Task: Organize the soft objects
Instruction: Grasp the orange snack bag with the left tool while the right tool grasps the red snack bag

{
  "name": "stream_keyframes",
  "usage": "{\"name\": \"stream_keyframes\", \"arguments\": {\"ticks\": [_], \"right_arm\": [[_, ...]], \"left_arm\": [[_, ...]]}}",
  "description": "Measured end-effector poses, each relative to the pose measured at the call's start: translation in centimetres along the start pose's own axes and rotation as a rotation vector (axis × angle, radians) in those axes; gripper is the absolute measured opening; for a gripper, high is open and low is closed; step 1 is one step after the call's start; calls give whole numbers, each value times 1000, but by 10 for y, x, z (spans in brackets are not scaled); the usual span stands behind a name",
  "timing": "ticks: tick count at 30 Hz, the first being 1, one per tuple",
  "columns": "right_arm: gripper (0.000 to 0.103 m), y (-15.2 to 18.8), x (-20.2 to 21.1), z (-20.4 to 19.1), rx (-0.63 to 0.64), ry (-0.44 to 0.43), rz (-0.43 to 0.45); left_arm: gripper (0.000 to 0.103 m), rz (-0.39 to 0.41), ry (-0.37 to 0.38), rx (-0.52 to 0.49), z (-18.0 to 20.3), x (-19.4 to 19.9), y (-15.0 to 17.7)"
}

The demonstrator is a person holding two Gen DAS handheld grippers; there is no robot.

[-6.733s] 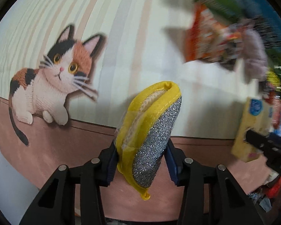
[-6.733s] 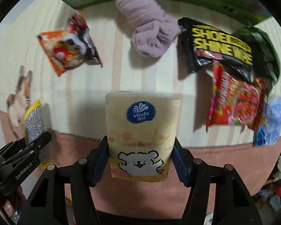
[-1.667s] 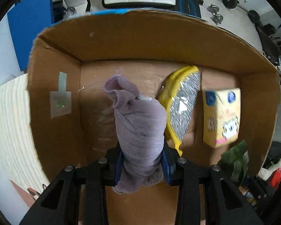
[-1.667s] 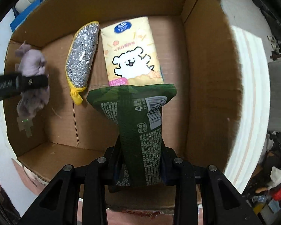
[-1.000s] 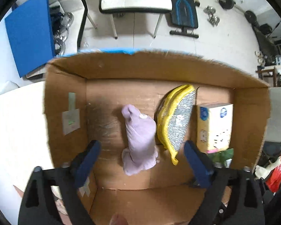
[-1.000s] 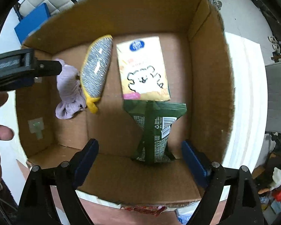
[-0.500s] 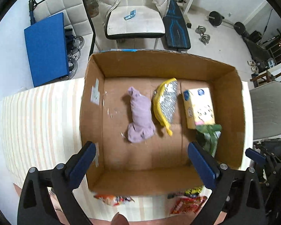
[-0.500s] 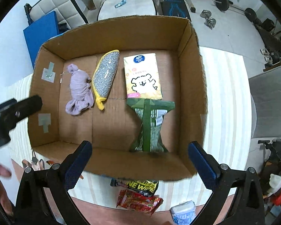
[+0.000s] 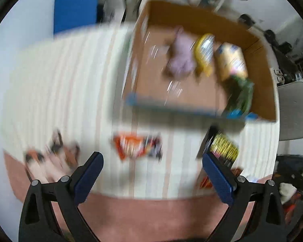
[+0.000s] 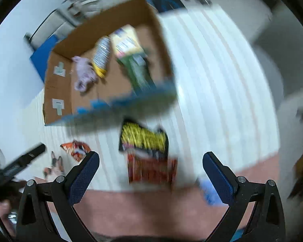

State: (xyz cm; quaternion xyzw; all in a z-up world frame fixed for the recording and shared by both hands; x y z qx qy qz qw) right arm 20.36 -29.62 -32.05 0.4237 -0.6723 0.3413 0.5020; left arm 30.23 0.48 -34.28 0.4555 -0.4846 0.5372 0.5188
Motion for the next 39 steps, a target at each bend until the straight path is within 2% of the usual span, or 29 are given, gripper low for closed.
{"name": "stream_keyframes", "arguments": {"ticks": [2, 4, 8, 11, 14, 16, 17, 18, 19, 21, 25, 26, 27, 30, 32, 35, 37, 39], "right_arm": [[103, 22, -12, 22, -68, -14, -22], [103, 42, -27, 44, -111, 9, -44], [103, 64, -45, 70, -153, 29, -64], [103, 68, -52, 62, -90, 34, -61], [103, 69, -63, 32, 104, 64, -70], [103, 71, -76, 1, 324, 131, -101], [103, 73, -82, -11, 410, 167, -116], [103, 76, -89, -21, 493, 205, -129], [103, 78, -98, -33, 599, 258, -144], [103, 82, -111, -46, 716, 313, -161], [100, 87, -139, -58, 883, 398, -208], [98, 88, -144, -58, 891, 400, -226], [89, 89, -150, -57, 891, 399, -248], [83, 93, -160, -52, 873, 420, -277], [75, 93, -158, -46, 799, 418, -286], [67, 97, -153, -35, 619, 316, -353], [67, 100, -149, -31, 516, 215, -392], [68, 95, -145, -30, 455, 164, -387]], "left_arm": [[100, -39, 35, 71, -17, -27, 12], [100, -55, 27, 90, -25, -46, 17], [100, -70, -16, 30, -18, -80, 22], [100, -96, -39, -22, -6, -103, 19], [100, -106, -70, -73, 6, -119, 14], [91, -102, -93, -107, 12, -126, 9], [75, -101, -103, -123, 15, -129, 8], [70, -114, -109, -151, 18, -132, 8], [70, -110, -114, -160, 20, -133, 6], [64, -100, -112, -183, 24, -130, 7], [61, -107, -86, -169, 22, -128, 16], [61, -113, -81, -164, 21, -127, 20], [61, -119, -74, -158, 18, -127, 23], [61, -137, -61, -132, 11, -126, 38], [61, -152, -42, -122, 11, -126, 50], [61, -180, -23, -124, 13, -126, 68], [61, -187, -27, -135, 16, -127, 75], [61, -165, -45, -141, 21, -130, 74]]}}
Point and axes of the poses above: each gripper's, at about its wrist camera, not at the fingertips, and x roughly against the way its jaws point, z to its right, y to its underside, the point moved 7 cm from there along -x, roughly the way its jaws point, and after that the axes turned 1 degree about z, right-handed, at the moved point
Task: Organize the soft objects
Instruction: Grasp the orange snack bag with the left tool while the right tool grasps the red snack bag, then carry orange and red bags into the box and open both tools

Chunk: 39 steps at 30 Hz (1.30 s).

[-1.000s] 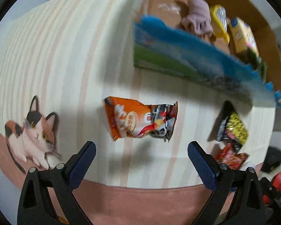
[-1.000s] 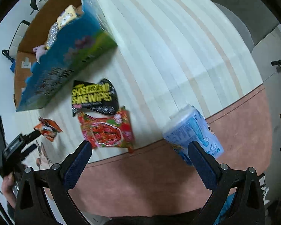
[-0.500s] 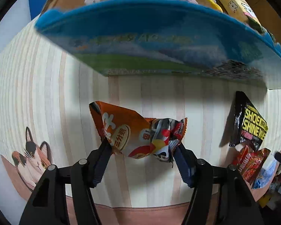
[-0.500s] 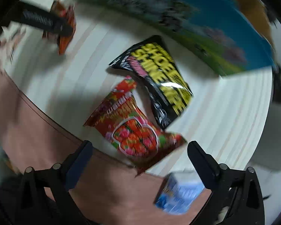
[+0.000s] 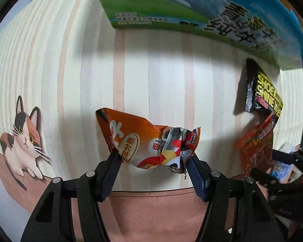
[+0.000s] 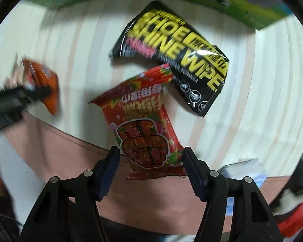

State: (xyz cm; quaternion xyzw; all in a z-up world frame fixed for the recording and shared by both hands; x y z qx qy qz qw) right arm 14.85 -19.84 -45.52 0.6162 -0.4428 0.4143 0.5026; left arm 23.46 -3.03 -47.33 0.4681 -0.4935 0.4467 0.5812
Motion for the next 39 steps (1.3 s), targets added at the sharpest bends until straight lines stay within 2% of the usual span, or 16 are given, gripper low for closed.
{"name": "stream_keyframes", "arguments": {"ticks": [4, 10, 12, 14, 16, 17, 19, 22, 25, 26, 27, 28, 31, 33, 35, 39], "right_arm": [[71, -9, 5, 11, -36, 27, 44], [69, -8, -8, -6, -31, 37, 58], [64, -2, -13, -6, -111, -26, 39], [64, 4, -15, 2, -217, -150, 6], [65, 6, -11, 9, -257, -179, 30], [68, 6, -8, 11, -253, -154, 45], [73, 4, 4, 17, -213, -75, 87], [73, -1, 9, 5, -160, -49, 93], [71, -1, -8, -10, -119, -8, 62], [67, -1, -11, -12, -115, 12, 59], [53, -1, -11, -14, -106, 41, 73], [51, -2, -7, -21, -91, 68, 86], [49, 1, -3, -31, -92, 31, 92], [48, -2, 16, -25, -95, -3, 105], [48, -3, 36, -20, -98, -51, 123], [48, -14, 81, -15, -92, -111, 178]], "left_arm": [[62, 5, -41, -3, 10, -6, -6], [61, -6, -93, -1, 11, -9, -28], [61, -15, -105, 3, 10, -15, -30], [61, -18, -111, 1, 13, -19, -29], [61, -18, -107, 10, 16, -25, -25], [61, -20, -105, 16, 15, -27, -24], [61, -27, -80, 40, 9, -29, -21], [59, -24, -40, 69, 1, -30, -18], [45, -13, -25, 68, -7, -24, -19], [43, -11, -14, 65, -11, -21, -19], [41, -8, -8, 63, -12, -18, -17], [39, 1, -4, 68, -12, -15, -16], [33, 25, 30, 90, -16, -3, -9], [27, 35, 90, 106, -17, 8, -4], [26, 55, 146, 112, -15, 24, 2], [25, 83, 172, 108, -19, 45, 12]]}}
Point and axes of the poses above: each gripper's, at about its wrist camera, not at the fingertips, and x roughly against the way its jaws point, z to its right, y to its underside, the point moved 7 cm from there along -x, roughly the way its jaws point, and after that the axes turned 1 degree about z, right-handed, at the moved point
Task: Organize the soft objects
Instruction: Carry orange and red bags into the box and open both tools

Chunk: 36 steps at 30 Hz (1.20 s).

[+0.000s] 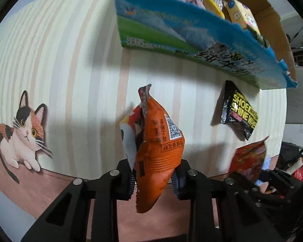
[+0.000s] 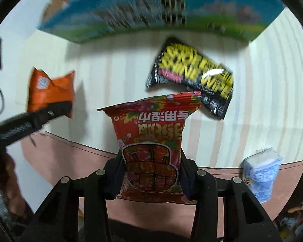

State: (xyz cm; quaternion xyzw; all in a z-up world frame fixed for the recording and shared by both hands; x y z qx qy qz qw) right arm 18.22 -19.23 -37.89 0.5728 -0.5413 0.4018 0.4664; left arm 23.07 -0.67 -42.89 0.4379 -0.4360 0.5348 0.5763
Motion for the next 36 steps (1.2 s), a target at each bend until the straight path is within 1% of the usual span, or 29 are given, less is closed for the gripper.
{"name": "stream_keyframes", "arguments": {"ticks": [1, 3, 4, 5, 6, 8, 9, 10, 11, 12, 13, 15, 18, 19, 20, 22, 23, 24, 25, 26, 27, 29, 30, 31, 33, 36], "right_arm": [[48, -8, 12, 5, 2, -12, 11], [48, -13, 32, 3, 5, -40, 34], [48, -16, 40, 2, 9, -50, 47], [48, -22, 53, -2, 14, -61, 63], [48, -25, 64, -8, 17, -73, 77], [48, -29, 86, -15, 27, -97, 108], [48, -24, 93, -20, 35, -101, 125], [48, -30, 103, -24, 53, -98, 144], [48, -31, 103, -29, 62, -93, 153], [48, -36, 102, -32, 64, -89, 161], [48, -42, 104, -31, 65, -86, 167], [48, -49, 104, -28, 50, -81, 164], [48, -55, 89, -15, 21, -70, 143], [48, -55, 81, -10, 7, -68, 127], [48, -55, 62, -9, 0, -66, 117], [48, -53, 50, 0, -12, -57, 101], [48, -52, 45, 3, -17, -53, 93], [48, -52, 41, 5, -22, -51, 87], [48, -51, 37, 8, -25, -48, 79], [48, -52, 33, 9, -27, -46, 74], [48, -53, 30, 10, -28, -43, 70], [48, -53, 24, 12, -30, -39, 62], [48, -54, 23, 13, -30, -37, 60], [48, -54, 22, 13, -29, -36, 60], [48, -53, 25, 12, -24, -39, 62], [48, -54, 35, 10, -22, -55, 83]], "left_arm": [[24, 3, 13, 4, -2, 3, 1], [22, 14, 37, 10, -14, 16, -6], [21, 24, 53, 8, -13, 23, -7], [18, 34, 67, 2, -10, 31, -16], [14, 49, 82, -7, -3, 44, -14], [14, 82, 103, -31, 4, 60, -20], [14, 99, 102, -52, 12, 71, -30], [14, 111, 89, -71, 15, 75, -34], [14, 110, 72, -86, 17, 75, -40], [14, 96, 75, -91, 16, 72, -45], [15, 89, 95, -72, 16, 68, -48], [26, 58, 129, -2, 5, 59, -47], [33, 17, 169, 46, 1, 36, -47], [33, -5, 163, 57, 2, 26, -48], [33, -16, 155, 57, 5, 19, -47], [34, -26, 148, 40, 14, 9, -49], [34, -26, 134, 31, 19, 4, -51], [36, -28, 117, 15, 24, 0, -54], [40, -34, 92, -5, 29, -5, -57], [47, -44, 62, -25, 34, -12, -60], [49, -51, 30, -42, 38, -20, -64], [49, -62, -62, -65, 41, -37, -70], [49, -60, -77, -62, 41, -43, -72], [48, -45, -74, -48, 41, -45, -73], [33, -43, -90, -69, 44, -43, -71], [30, -18, -79, -77, 48, -25, -65]]}}
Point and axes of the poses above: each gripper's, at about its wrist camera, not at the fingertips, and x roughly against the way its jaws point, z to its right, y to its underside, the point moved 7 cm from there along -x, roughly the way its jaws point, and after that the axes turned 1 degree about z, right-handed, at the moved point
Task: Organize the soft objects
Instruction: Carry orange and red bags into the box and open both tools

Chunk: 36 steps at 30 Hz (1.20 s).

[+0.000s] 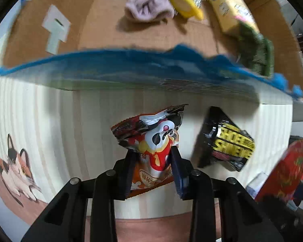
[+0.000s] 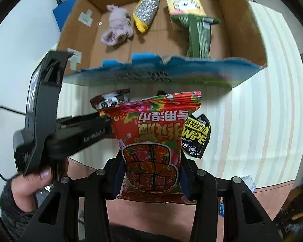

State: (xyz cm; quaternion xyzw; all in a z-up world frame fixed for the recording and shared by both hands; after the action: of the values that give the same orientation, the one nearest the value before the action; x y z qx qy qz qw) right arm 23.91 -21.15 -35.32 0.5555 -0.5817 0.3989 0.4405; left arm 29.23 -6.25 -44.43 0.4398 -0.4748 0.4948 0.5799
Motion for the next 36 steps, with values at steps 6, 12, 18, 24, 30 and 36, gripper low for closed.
{"name": "stream_keyframes", "arguments": {"ticks": [6, 12, 18, 24, 30, 36], "right_arm": [[48, -10, 49, -16, 22, -56, 78], [48, -39, 102, -39, 75, -72, 172], [48, -95, 85, -42, 74, -12, 175], [48, -131, 32, -27, 25, 34, 91], [48, -142, -10, -10, -10, 68, 27], [49, -148, -37, -5, -13, 97, -16]], "left_arm": [[29, 126, 94, 4, 10, 86, 8], [29, 241, 167, -22, 24, 171, -33], [29, 189, 135, -21, 26, 152, -100], [29, -1, 167, 31, 18, 85, -128], [29, -79, 163, 38, 16, 50, -135], [32, -146, 141, 33, 20, 34, -142]]}}
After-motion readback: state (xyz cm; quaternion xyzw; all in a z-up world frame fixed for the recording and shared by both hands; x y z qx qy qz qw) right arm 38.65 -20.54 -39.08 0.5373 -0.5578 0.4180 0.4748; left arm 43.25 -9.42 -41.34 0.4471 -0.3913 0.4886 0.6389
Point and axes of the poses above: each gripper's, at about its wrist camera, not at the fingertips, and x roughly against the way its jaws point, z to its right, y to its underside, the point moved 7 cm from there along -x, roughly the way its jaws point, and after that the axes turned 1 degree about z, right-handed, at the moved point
